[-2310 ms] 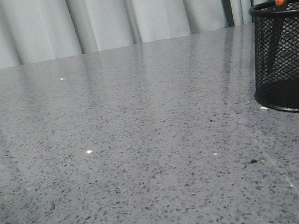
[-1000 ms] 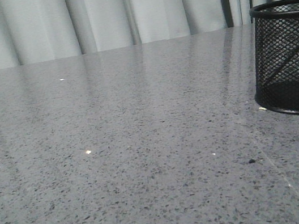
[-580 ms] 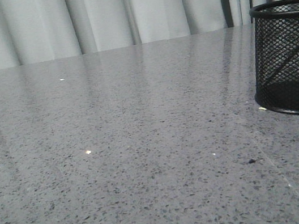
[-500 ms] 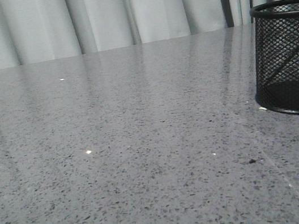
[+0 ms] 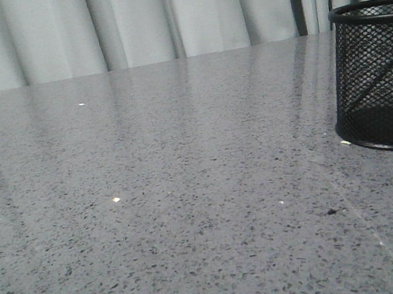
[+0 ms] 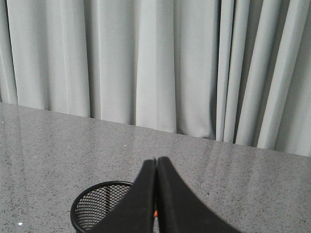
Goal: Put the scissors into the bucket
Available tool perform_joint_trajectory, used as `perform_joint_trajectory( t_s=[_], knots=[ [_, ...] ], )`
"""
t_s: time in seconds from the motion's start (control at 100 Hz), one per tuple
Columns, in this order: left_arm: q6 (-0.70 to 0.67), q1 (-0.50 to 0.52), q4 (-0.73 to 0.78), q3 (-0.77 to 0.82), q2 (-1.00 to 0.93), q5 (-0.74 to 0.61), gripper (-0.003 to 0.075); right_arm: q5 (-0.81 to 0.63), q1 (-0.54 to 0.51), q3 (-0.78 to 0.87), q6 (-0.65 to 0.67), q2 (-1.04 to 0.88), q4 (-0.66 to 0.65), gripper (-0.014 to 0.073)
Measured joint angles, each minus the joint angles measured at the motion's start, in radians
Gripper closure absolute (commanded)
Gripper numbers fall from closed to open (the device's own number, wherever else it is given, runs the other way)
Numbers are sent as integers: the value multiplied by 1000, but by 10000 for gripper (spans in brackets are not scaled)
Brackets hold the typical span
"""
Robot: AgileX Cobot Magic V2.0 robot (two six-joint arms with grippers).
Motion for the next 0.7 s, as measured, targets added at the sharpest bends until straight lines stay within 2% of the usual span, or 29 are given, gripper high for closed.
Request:
perform_joint_trajectory(
  t_s=[0.21, 0.3, 0.37, 0.46, 0.52, 0.6, 0.7],
  knots=[
    [0, 0, 4, 3, 0, 0, 740, 0, 0, 1, 0, 0, 0, 640],
    [6, 0, -75, 14, 0, 0, 740, 0, 0, 1, 0, 0, 0, 640],
    [90, 0, -161, 39, 0, 0, 740, 0, 0, 1, 0, 0, 0, 640],
    [278, 14, -277, 87, -4, -8, 740, 0, 0, 1, 0, 0, 0, 640],
    [370, 50, -341, 135, -14, -26, 740, 0, 0, 1, 0, 0, 0, 640],
    [426, 129, -445, 198, -29, -64, 740, 0, 0, 1, 0, 0, 2, 640],
    [534, 282, -630, 285, -53, -131, 740, 0, 0, 3, 0, 0, 2, 640]
  ],
)
